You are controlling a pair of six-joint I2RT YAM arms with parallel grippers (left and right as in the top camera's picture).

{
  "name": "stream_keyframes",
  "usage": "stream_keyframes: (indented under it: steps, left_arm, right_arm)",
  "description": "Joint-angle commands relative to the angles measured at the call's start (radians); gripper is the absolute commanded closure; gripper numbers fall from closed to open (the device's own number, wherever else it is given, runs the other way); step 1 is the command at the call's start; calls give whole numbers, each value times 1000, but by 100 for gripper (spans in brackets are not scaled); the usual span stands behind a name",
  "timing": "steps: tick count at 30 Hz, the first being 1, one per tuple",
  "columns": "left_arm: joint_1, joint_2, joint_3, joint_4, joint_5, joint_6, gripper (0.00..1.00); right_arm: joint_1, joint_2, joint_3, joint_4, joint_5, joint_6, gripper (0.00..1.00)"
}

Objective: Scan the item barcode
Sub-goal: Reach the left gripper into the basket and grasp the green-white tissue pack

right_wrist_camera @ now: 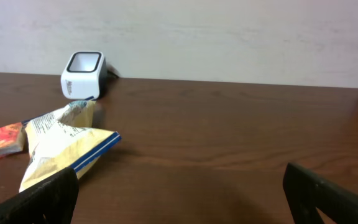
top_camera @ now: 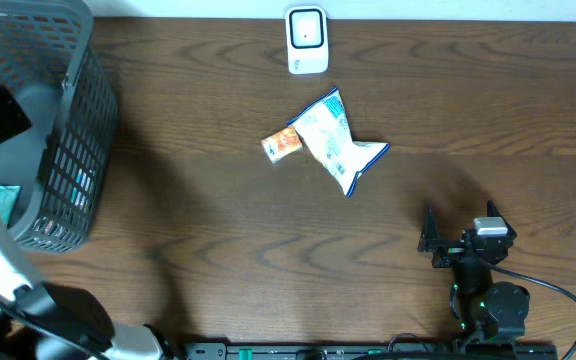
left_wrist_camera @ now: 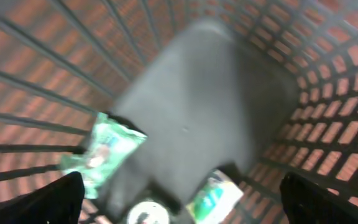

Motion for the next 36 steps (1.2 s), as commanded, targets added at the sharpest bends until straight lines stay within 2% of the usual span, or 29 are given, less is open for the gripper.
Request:
stream_keyframes:
  steps: [1,5,12,18,36]
  left_arm:
    - [80,65,7,-19,258,18,1]
    - [128,113,7,-36,273,19,2]
    - [130,145,0,-48,268,19,2]
    - [130,166,-35,-50,268,108,6]
    - [130,350,-40,-119,289,317,6]
  right_arm:
    - [3,-5,-2,-4,8,-12,1]
    - [3,-5,-2,-4,8,-12,1]
    - [3,-5,-2,-4,8,-12,1]
    - [3,-5,-2,-4,8,-12,1]
    - [3,-5,-2,-4,8,-12,1]
